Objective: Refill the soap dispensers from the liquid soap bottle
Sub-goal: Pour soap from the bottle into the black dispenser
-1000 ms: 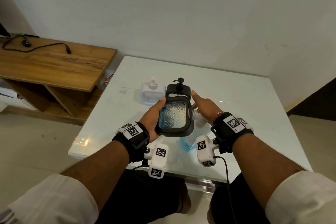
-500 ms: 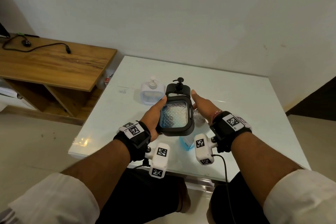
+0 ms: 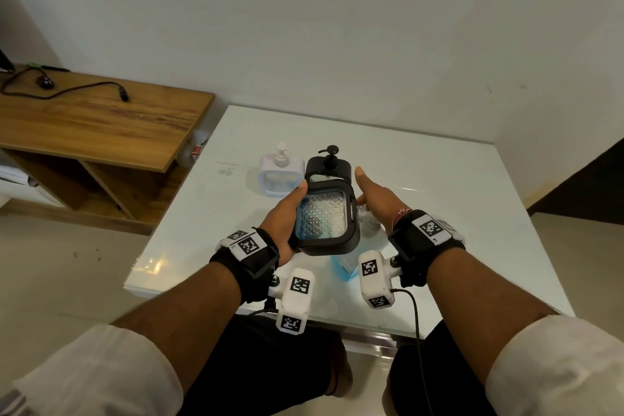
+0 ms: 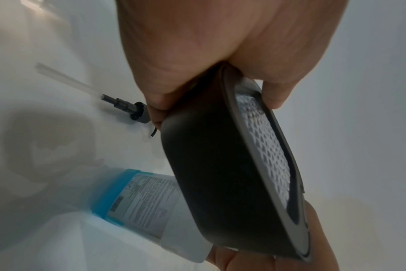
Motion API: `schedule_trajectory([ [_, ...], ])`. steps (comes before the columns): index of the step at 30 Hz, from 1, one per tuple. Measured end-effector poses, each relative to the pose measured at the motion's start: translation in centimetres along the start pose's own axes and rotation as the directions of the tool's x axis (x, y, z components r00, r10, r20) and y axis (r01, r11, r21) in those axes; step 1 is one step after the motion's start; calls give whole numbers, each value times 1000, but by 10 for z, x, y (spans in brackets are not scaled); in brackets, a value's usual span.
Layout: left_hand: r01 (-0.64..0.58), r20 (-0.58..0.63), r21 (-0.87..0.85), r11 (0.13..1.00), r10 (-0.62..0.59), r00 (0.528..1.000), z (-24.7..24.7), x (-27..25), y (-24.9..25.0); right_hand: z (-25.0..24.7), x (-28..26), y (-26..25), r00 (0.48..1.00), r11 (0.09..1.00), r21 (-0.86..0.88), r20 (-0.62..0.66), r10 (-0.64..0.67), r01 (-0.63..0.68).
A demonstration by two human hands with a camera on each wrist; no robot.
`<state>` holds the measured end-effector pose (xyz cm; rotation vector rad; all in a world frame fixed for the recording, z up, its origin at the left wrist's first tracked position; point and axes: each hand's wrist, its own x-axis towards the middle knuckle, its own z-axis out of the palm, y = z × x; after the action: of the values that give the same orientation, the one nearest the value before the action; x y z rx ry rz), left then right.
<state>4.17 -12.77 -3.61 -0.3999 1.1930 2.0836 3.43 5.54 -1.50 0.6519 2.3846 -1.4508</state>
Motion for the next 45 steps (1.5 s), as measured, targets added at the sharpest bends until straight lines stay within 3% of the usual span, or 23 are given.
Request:
schedule_trajectory([
  [13,-8,-75,36,999,10,997,2,5,-1,5,4,2,987,991,-134,-161,10,-31],
  [20,15,-30,22,1000,-14,999,6,1,-2,0,-2,2,999,999,-52,-50,11,-14],
  [27,2,-68,12,1000,-1,998,2,3,0,10,5,1,988,990,-136,-150,24,-44],
  [35,-6,-17,12,1000,6,1000,5,4,-2,0,0,1,999,995,-96,-50,12,-16],
  [41,-4,-51,12,1000,5,999,-1,8,0,9,5,1,988,988,-154,-155,5,-29],
  [45,-8,-34,14,1000,8,999,-2,8,0,7,7,1,990,985,-169,-141,12,-36],
])
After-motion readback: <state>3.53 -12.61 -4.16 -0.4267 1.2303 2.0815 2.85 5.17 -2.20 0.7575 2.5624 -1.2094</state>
